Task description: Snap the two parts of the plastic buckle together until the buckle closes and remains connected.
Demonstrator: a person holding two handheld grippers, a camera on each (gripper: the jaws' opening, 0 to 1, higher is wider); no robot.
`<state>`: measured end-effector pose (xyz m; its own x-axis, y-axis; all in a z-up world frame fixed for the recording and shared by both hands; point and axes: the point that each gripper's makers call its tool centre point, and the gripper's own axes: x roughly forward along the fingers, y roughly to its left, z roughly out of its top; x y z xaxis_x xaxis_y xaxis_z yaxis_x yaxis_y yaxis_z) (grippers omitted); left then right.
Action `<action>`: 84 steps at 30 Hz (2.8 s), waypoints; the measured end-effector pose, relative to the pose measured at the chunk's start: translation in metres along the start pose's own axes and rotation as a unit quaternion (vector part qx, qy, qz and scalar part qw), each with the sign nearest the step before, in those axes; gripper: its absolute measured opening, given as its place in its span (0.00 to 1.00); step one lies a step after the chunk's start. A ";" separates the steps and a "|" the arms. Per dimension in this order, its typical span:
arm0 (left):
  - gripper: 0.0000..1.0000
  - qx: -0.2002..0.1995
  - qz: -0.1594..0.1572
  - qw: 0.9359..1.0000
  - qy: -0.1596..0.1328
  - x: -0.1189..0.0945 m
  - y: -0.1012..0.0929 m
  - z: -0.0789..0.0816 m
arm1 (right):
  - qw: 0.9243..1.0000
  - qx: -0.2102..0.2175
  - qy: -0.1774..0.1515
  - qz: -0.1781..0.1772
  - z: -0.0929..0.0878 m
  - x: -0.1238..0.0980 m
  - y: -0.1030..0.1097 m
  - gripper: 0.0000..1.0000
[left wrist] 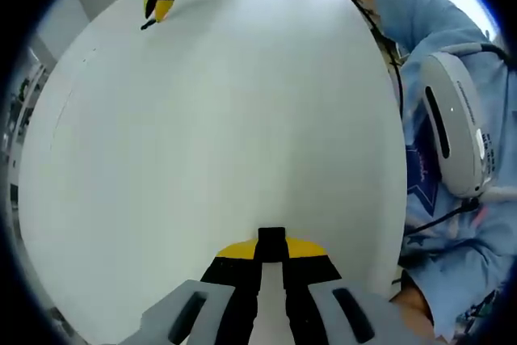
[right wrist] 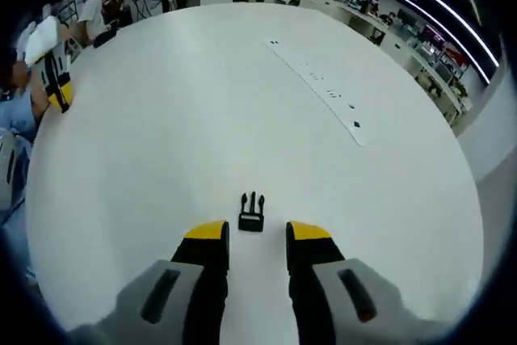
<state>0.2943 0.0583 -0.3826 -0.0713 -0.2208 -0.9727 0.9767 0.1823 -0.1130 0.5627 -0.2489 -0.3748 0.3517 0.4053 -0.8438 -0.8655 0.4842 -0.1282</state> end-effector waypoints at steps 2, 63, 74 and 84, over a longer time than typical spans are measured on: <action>0.09 -0.001 -0.001 1.000 -0.001 0.000 0.000 0.000 | 1.000 0.014 -0.004 0.013 0.000 0.002 0.002 0.28; 0.09 -0.004 -0.003 1.000 -0.015 0.002 -0.006 0.005 | 0.998 0.024 0.044 0.033 -0.016 -0.008 0.042 0.12; 0.09 -0.006 -0.002 1.000 -0.014 0.001 -0.003 0.001 | 0.999 0.013 0.032 0.039 -0.015 -0.011 0.057 0.12; 0.09 -0.008 -0.002 1.000 -0.009 -0.001 0.001 0.000 | 0.998 -0.014 0.043 0.053 -0.013 -0.012 0.068 0.12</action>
<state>0.2956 0.0586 -0.3820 -0.0715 -0.2394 -0.9683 0.9728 0.1975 -0.1207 0.4943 -0.2311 -0.3800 0.2263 0.3844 -0.8950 -0.9066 0.4190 -0.0493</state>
